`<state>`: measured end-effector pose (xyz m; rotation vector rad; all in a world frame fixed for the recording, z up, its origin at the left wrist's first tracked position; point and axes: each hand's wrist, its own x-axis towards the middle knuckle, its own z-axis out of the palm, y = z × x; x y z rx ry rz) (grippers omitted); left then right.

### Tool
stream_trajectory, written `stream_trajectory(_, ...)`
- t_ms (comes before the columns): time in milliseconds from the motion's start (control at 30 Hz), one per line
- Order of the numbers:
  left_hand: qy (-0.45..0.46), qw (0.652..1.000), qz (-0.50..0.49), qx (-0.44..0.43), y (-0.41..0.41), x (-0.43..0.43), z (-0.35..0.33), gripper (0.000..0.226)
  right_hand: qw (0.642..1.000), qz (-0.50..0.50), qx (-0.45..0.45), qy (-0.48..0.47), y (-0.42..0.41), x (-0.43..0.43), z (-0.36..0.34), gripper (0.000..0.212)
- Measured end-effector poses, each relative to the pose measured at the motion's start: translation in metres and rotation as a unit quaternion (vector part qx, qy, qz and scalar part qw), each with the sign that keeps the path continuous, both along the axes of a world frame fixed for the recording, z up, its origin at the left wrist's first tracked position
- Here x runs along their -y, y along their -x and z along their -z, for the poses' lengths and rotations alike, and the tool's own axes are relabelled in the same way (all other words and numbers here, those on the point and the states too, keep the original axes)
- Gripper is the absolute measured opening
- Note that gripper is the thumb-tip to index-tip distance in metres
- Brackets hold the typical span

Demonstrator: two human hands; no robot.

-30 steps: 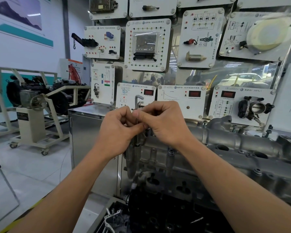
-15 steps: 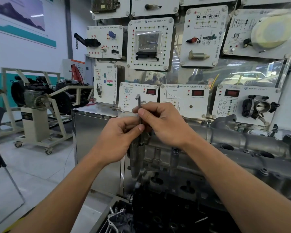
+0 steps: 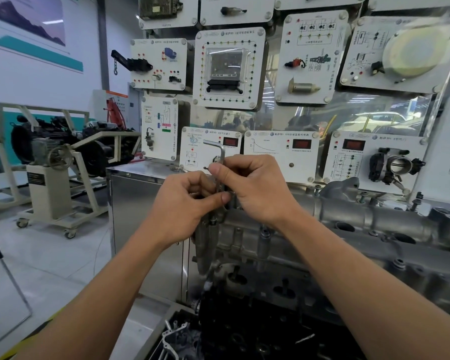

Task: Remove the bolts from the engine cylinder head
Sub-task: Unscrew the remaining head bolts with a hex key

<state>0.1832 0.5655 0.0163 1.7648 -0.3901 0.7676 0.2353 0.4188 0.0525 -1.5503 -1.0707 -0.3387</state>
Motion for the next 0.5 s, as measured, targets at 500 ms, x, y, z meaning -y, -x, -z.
stream_trajectory(500, 0.028, 0.994, -0.074, 0.073, -0.003, 0.005, -0.001, 0.019, 1.0, -0.006, 0.028, 0.012, 0.001, -0.003, 0.001, 0.01)
